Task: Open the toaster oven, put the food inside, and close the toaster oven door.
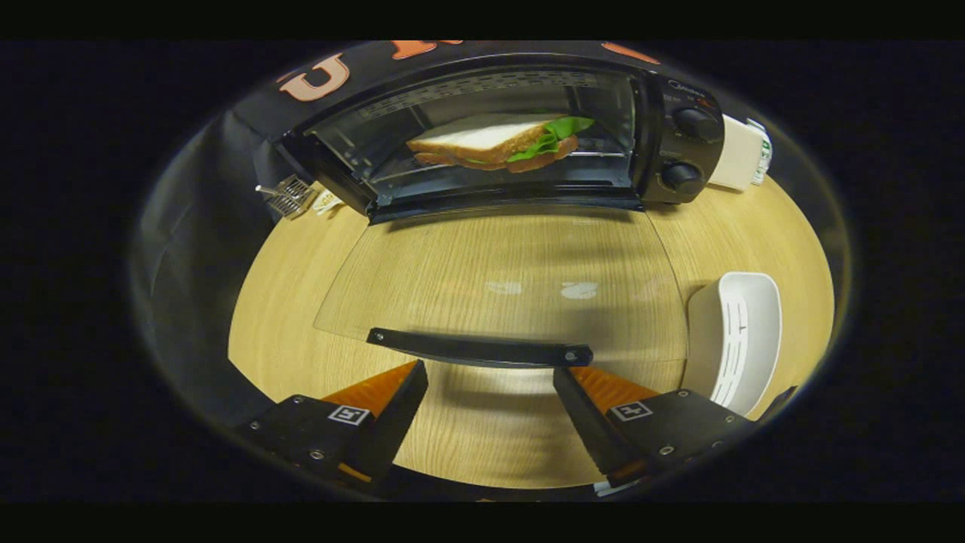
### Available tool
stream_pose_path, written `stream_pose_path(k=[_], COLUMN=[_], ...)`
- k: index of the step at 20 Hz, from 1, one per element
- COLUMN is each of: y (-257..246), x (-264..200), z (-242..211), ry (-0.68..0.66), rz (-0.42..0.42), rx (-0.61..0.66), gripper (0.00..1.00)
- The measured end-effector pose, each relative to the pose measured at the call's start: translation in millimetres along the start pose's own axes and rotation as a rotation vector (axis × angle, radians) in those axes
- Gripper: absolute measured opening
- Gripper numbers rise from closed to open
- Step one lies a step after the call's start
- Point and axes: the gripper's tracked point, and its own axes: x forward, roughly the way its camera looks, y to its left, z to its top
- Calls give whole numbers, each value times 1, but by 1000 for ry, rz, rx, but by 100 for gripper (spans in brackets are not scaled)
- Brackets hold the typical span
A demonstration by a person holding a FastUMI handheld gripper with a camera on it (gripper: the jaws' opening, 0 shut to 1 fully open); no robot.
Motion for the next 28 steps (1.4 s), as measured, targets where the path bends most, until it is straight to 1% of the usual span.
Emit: stream_pose_path(k=[4, 9, 13, 18, 20, 24, 26, 28], y=[6, 25, 23, 19, 17, 8, 2, 1], x=[-22, -51, -54, -57, -63, -92, -107, -132], z=[18, 66, 102, 141, 161, 203, 210, 215], ry=[-53, -152, -203, -245, -285, -403, -436, -483], rz=[16, 65, 36, 22, 8, -25, -32, -22], rx=[-8, -24, -54, -41, -50, -57, -52, -49], gripper=[99, 99, 99, 99, 99, 99, 99, 99])
